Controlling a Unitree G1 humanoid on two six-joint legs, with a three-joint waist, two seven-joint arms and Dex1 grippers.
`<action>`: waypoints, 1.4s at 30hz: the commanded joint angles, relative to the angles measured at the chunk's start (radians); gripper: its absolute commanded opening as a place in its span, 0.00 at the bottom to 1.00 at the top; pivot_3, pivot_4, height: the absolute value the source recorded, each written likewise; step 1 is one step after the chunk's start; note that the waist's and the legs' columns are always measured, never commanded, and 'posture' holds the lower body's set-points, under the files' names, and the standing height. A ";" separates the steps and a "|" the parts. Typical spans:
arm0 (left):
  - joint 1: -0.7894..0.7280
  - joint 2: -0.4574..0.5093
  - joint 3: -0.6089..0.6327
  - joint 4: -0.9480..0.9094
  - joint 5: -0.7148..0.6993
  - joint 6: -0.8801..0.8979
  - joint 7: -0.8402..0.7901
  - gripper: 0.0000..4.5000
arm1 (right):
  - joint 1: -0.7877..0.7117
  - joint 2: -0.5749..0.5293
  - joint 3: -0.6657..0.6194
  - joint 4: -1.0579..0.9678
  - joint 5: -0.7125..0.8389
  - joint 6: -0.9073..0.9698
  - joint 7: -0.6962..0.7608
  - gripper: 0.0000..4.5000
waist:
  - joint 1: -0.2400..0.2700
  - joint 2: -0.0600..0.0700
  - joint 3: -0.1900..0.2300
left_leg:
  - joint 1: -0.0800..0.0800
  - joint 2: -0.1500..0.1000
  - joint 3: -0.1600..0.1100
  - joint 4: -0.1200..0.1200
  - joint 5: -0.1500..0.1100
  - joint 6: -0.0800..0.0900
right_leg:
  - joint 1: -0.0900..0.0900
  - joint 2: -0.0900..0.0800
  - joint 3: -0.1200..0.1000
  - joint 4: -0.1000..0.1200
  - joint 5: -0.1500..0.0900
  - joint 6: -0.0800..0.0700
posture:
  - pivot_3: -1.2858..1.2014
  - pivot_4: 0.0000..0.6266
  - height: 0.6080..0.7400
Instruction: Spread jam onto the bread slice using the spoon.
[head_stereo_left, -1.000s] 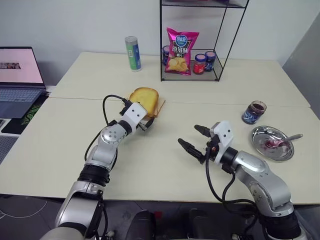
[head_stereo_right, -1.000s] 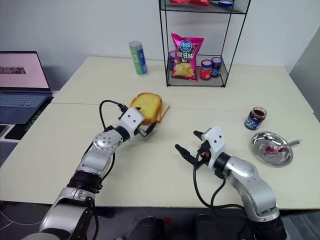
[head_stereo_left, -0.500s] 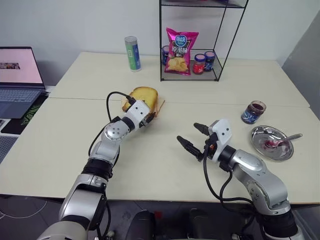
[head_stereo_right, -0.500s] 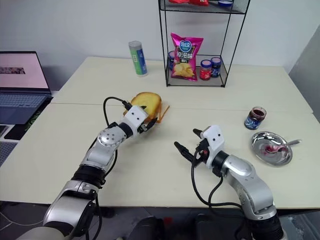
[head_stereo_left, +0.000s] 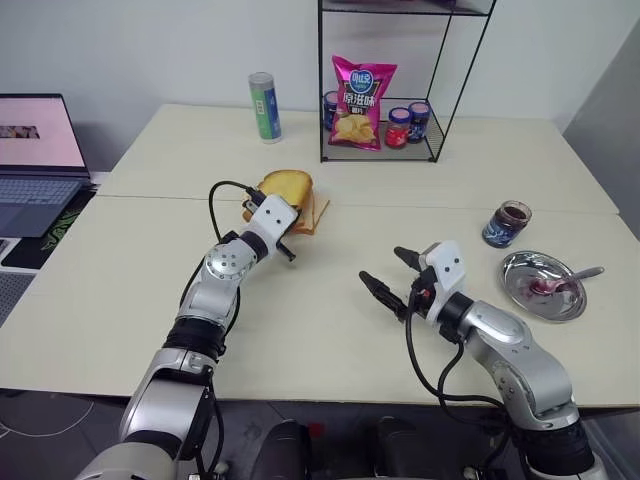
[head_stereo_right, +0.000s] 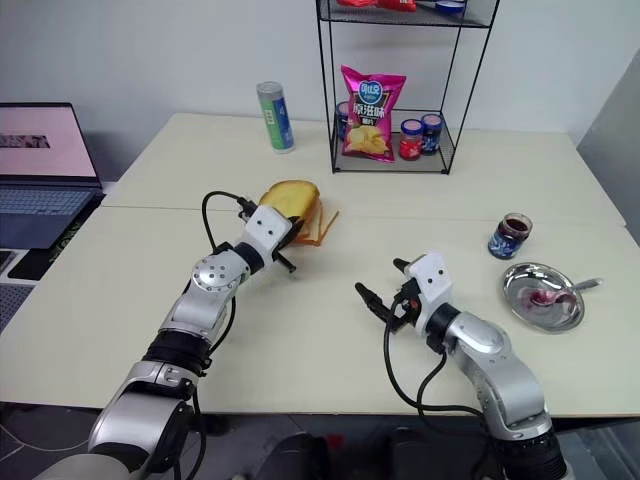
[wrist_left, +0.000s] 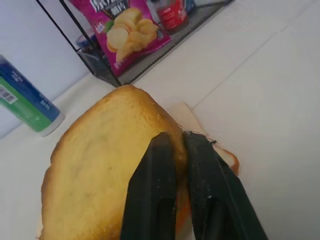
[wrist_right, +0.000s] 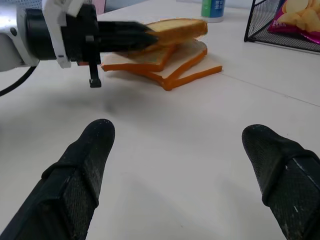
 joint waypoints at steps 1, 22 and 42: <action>0.058 0.000 -0.046 -0.230 -0.096 0.011 -0.163 0.01 | 0.032 -0.017 -0.057 -0.040 -0.001 -0.011 -0.022 1.00 | 0.000 0.000 0.000 | 0.000 0.000 0.000 0.000 0.000 0.000 | 0.000 0.000 0.000 0.000 0.000 0.000 | 0.52 0.24 1.00; 0.124 0.018 -0.375 -0.209 0.062 -0.214 -0.473 0.01 | 0.407 -0.096 -0.268 -0.211 0.050 0.052 -0.063 1.00 | 0.014 0.001 0.000 | 0.004 0.000 0.001 0.001 0.000 0.000 | 0.003 0.000 0.002 0.000 -0.004 0.002 | 0.52 0.24 1.00; 0.107 0.084 -0.312 -0.251 -0.023 -0.105 -0.568 0.67 | 0.359 0.122 -0.621 -0.247 0.358 0.087 -0.297 1.00 | 0.017 0.002 0.000 | 0.004 0.001 0.000 0.000 0.000 0.000 | 0.003 0.001 0.001 0.000 -0.004 0.003 | 0.52 0.24 1.00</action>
